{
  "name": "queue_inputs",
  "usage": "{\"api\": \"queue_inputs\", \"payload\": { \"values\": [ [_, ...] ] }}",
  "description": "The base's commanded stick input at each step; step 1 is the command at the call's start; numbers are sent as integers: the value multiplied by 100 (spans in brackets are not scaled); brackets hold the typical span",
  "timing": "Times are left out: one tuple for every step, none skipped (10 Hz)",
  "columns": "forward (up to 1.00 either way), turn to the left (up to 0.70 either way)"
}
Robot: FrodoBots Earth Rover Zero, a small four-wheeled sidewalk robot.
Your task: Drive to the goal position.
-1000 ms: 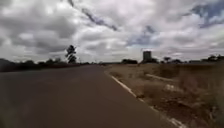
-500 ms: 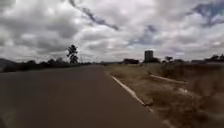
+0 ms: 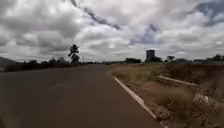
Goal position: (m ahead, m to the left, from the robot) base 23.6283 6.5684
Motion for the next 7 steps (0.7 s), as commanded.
{"api": "queue_inputs", "payload": {
  "values": [
    [85, 0],
    [85, 0],
    [85, 0],
    [85, 0],
    [85, 0],
    [85, 0],
    [85, 0]
  ]
}}
